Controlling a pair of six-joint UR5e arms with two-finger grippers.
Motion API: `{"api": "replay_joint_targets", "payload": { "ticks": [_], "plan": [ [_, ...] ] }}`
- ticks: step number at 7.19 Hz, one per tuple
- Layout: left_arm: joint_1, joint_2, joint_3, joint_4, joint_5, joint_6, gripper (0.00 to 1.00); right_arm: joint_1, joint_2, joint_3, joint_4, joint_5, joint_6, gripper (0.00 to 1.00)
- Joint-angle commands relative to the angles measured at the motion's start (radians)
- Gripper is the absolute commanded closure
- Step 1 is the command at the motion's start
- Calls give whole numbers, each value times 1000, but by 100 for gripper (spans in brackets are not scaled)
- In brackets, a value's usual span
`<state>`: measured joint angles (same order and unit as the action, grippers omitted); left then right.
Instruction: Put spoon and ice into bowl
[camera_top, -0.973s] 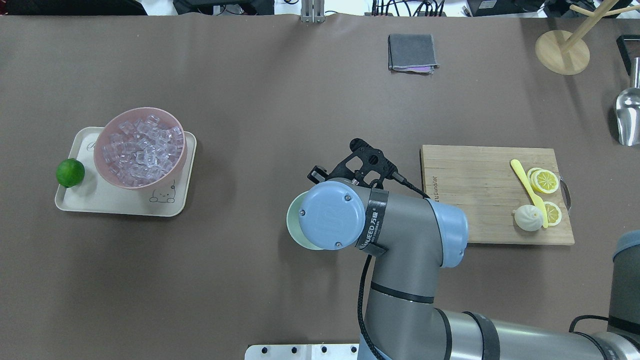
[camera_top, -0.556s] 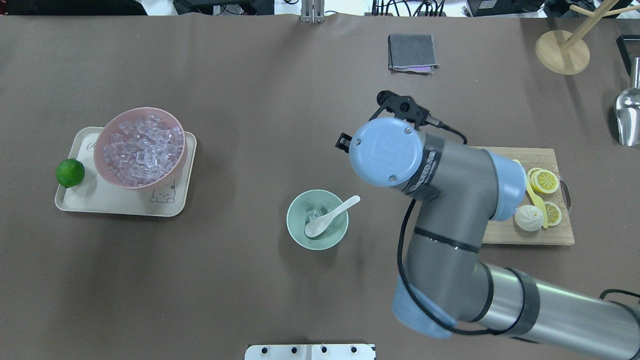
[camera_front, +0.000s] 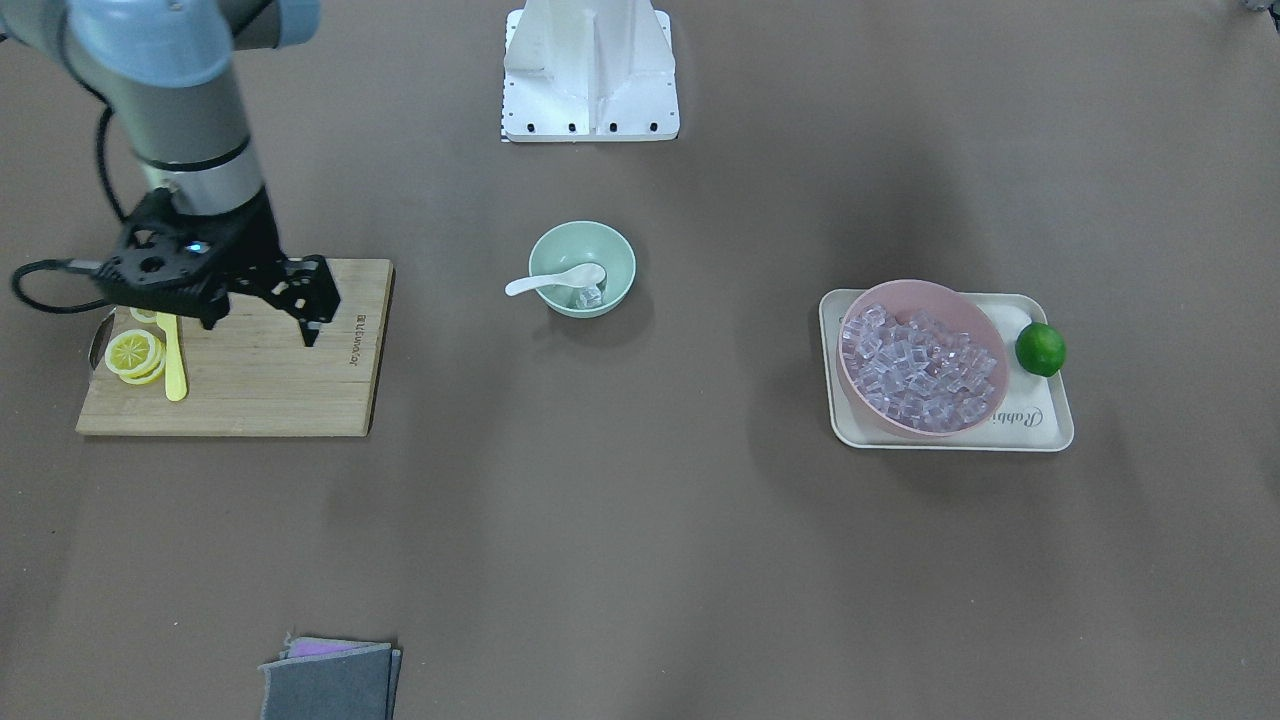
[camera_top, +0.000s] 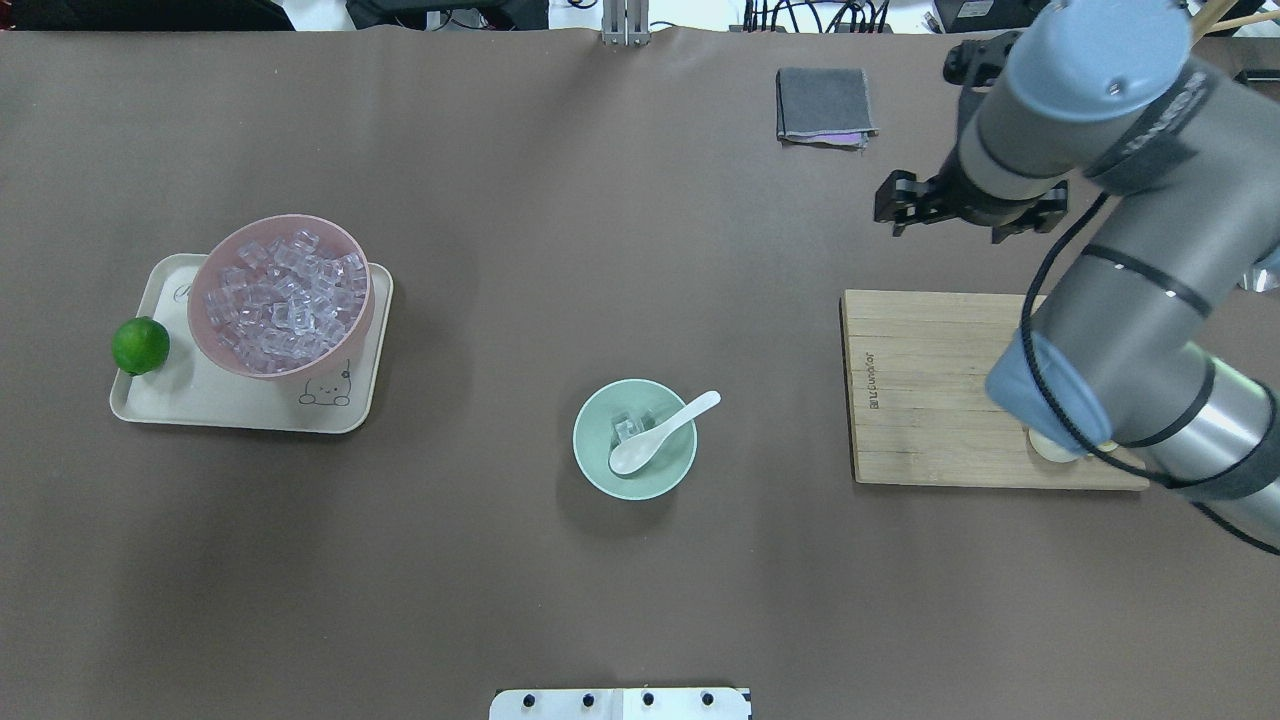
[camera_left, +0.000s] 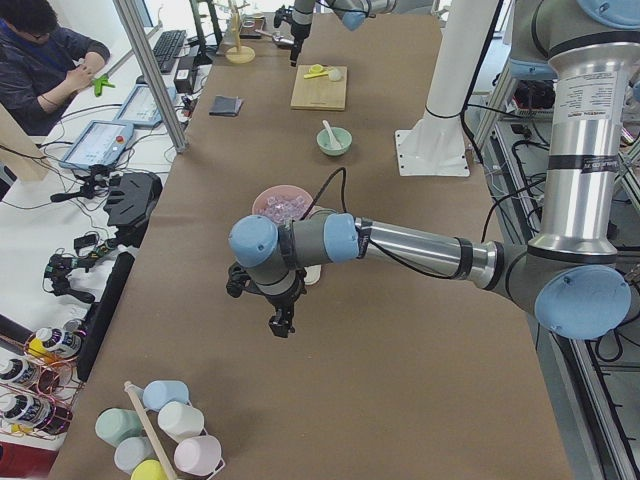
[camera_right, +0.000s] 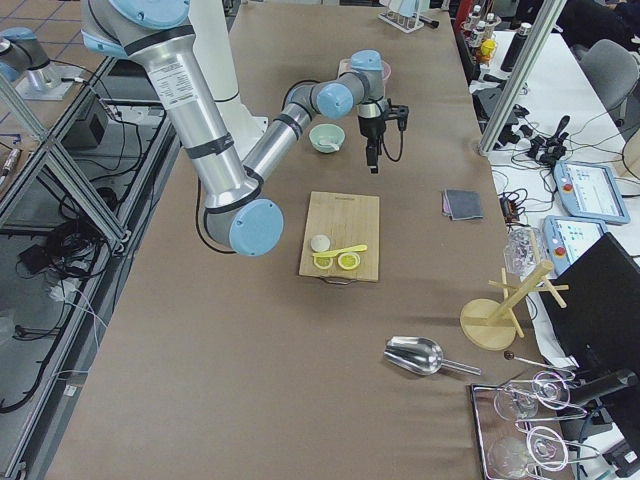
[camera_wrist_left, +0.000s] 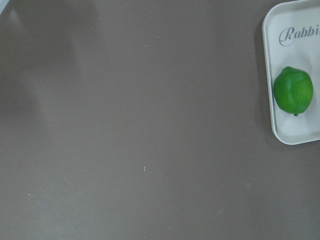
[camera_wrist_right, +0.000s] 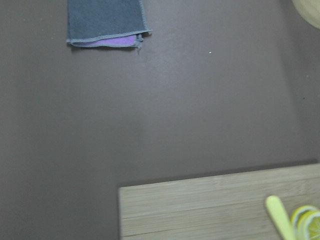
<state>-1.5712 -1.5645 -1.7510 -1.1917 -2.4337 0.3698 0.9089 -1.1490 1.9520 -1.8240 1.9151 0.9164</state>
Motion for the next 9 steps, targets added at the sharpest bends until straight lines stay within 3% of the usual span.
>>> {"api": "replay_joint_targets", "payload": {
  "ticks": [1,5,7,9],
  "plan": [
    [-7,23,7,-20,-22,-5,2,212,-169,-1,-1,148,-418,0],
    [-27,26,8,-23,-4,0,2,591,-484,-8,-1,324,-1038,0],
    [-27,30,19,-23,2,1,2,611,-583,-10,0,321,-1061,0],
    [-29,31,18,-23,2,5,2,610,-589,-28,0,323,-1059,0]
  ]
}}
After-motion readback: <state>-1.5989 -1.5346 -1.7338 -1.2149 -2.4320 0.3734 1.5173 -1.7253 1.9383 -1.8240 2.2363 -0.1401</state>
